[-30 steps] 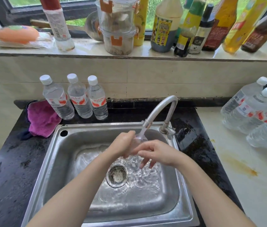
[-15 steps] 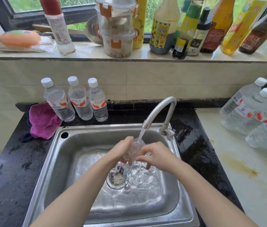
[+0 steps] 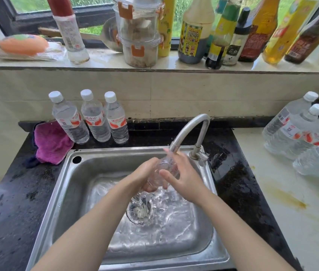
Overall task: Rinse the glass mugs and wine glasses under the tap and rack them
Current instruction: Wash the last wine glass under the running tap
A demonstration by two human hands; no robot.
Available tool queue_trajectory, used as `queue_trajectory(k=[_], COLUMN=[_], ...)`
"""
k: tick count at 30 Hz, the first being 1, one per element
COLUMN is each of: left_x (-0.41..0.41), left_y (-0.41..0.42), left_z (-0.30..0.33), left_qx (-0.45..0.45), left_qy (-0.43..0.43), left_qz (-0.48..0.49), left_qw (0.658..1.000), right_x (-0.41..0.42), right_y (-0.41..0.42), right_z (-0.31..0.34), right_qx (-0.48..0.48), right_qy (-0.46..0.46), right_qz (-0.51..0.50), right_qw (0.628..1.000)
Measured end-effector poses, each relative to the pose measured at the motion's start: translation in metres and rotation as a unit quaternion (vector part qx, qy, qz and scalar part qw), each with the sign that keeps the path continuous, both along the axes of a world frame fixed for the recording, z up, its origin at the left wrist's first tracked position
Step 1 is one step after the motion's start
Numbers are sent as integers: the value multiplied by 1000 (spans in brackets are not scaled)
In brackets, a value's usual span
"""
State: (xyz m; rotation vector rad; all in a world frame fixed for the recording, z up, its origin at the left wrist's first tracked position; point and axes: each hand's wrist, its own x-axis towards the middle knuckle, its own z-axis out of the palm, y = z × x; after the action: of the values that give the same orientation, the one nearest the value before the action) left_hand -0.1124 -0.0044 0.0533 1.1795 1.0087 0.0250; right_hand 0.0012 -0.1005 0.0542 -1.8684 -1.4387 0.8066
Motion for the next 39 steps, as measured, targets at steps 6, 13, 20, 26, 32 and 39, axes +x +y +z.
queue_trajectory(k=[6,13,20,26,32,39], left_x=[12,16,12,3,41,48], left_y=[-8,5,-14,-55,-24,-28], left_z=[-7,1,-47,-50,-8,-2], left_qx=[279,428,782,373,2,-97], left_qy=[106,206,65,-98,-98,-179], left_qz=[-74,-129,-98,75,337,281], left_qw=[952,870,611,920,936,938], right_x=[-5,-18,-25,-25,-36,-17], right_y=[28,15,26,13,0,-24], right_z=[-4,-25,-41,-31,-25,-21], right_qx=[-134,22,-109,-122,-90,-167], right_qy=[-16,143,528,591,476,556], right_qz=[-122,-159,-376,-397,-396,-344], right_qw=[983,977,754,692,780,738])
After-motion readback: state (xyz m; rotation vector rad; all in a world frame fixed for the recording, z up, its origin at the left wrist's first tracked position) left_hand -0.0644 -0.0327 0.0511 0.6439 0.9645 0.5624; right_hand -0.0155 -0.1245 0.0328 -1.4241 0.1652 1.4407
